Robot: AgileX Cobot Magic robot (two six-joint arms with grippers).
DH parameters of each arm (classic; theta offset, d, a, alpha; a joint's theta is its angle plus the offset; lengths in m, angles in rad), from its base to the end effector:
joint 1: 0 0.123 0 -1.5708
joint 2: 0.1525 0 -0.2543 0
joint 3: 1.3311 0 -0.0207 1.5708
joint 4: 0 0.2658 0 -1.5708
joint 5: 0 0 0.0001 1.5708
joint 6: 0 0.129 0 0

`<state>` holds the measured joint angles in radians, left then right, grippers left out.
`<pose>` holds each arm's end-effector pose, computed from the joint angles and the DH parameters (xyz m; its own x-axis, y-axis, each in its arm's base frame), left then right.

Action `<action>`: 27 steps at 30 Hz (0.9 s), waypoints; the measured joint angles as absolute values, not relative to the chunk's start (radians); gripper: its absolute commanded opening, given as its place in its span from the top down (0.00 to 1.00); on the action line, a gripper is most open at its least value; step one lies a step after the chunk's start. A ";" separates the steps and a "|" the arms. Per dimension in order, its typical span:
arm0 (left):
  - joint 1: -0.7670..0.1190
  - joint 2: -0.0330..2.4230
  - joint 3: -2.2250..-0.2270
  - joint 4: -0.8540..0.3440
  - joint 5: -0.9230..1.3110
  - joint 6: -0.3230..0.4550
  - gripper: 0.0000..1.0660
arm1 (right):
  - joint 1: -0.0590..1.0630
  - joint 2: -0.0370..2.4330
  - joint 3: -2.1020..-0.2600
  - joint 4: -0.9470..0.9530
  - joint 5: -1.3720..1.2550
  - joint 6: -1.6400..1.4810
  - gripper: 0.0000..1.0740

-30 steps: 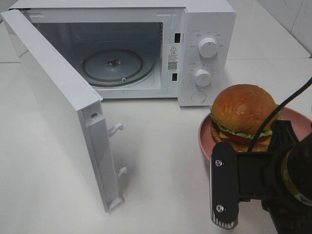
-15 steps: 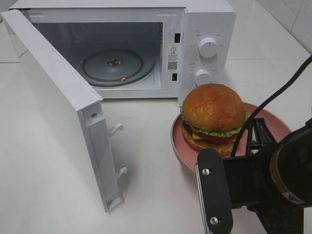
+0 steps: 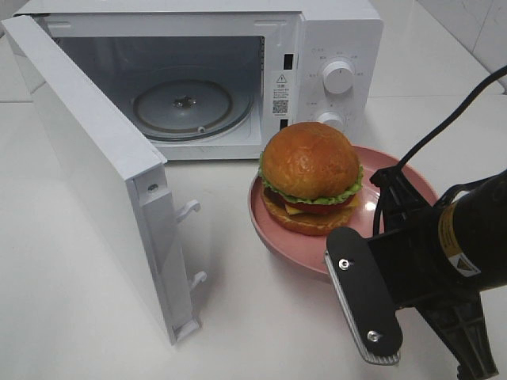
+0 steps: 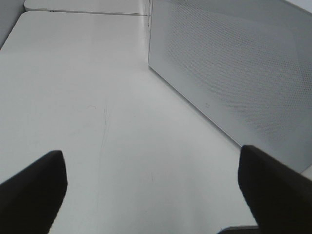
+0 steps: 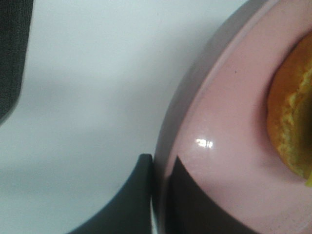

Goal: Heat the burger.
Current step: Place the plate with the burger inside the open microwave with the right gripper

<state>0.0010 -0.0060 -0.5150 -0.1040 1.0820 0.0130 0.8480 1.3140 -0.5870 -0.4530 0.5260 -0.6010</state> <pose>0.0691 -0.0118 0.2705 -0.4569 -0.0363 -0.8888 0.0643 0.9952 -0.0737 0.1891 0.1715 0.1205 0.2401 -0.9683 -0.0687 -0.8625 -0.1803 -0.4728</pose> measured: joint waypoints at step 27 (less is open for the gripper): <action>0.001 -0.006 -0.515 -0.104 1.082 0.013 0.18 | 0.505 1.315 -0.616 -0.014 0.482 -1.540 1.00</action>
